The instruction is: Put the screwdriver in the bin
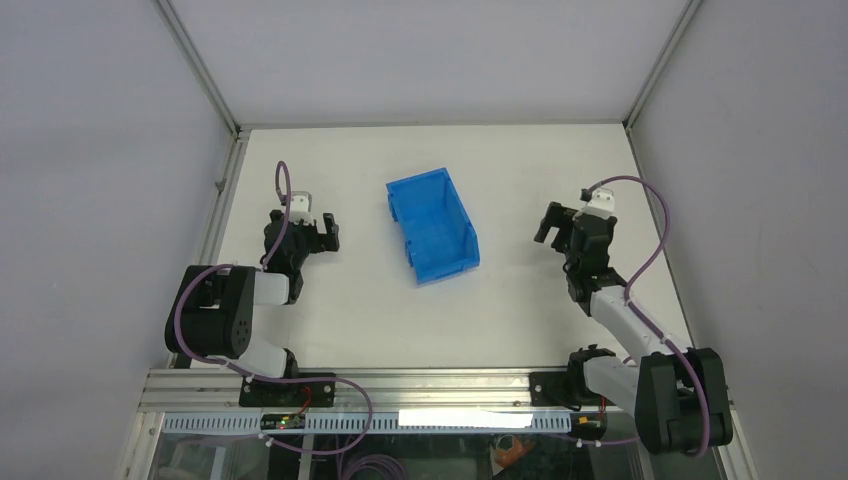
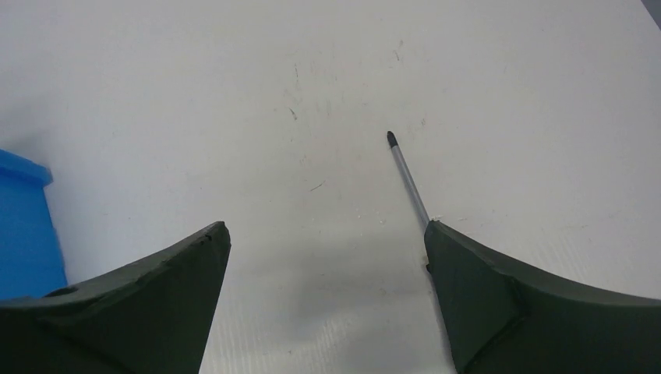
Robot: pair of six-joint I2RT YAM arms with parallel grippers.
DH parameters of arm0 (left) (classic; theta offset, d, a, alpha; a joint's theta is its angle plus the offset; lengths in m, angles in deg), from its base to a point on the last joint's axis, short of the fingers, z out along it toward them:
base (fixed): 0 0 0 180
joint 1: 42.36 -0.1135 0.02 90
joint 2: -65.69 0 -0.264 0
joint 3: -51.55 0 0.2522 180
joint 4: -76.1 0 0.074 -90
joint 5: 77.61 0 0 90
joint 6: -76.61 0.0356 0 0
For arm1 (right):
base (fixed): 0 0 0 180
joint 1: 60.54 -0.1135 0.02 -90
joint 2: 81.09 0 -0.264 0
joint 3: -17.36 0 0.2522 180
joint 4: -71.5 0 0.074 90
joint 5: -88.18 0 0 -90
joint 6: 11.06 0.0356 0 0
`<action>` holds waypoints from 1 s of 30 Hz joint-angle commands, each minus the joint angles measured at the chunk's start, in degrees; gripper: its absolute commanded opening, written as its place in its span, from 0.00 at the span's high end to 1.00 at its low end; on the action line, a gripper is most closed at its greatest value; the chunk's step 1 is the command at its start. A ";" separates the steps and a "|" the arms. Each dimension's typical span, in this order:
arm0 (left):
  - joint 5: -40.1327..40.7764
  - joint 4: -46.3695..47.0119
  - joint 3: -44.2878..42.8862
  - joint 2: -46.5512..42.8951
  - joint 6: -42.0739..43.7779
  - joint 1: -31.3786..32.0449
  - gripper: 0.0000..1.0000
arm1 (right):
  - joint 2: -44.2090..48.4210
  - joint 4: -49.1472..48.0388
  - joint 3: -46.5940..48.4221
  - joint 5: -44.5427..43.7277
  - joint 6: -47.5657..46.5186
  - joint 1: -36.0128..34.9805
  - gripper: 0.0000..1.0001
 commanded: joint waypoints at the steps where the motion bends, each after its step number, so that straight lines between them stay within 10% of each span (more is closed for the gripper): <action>1: 0.37 1.83 -1.37 -0.78 -0.61 -0.12 0.01 | 2.20 -1.96 0.26 -2.77 2.32 0.36 0.01; 7: 0.40 1.83 -1.37 -0.85 -0.66 -0.16 0.01 | 0.35 3.91 4.80 -8.73 5.00 0.43 0.01; 14: 0.39 1.84 -1.37 -0.83 -0.62 -0.15 0.01 | -16.30 36.74 30.77 -7.33 -0.90 4.45 0.01; 21: 0.45 1.83 -1.37 -0.81 -0.67 -0.17 0.01 | -33.86 53.21 48.67 7.52 -9.31 13.22 0.05; 30: 0.38 1.83 -1.39 -0.75 -0.61 -0.15 0.01 | -33.42 52.46 42.41 13.31 -10.82 16.44 0.08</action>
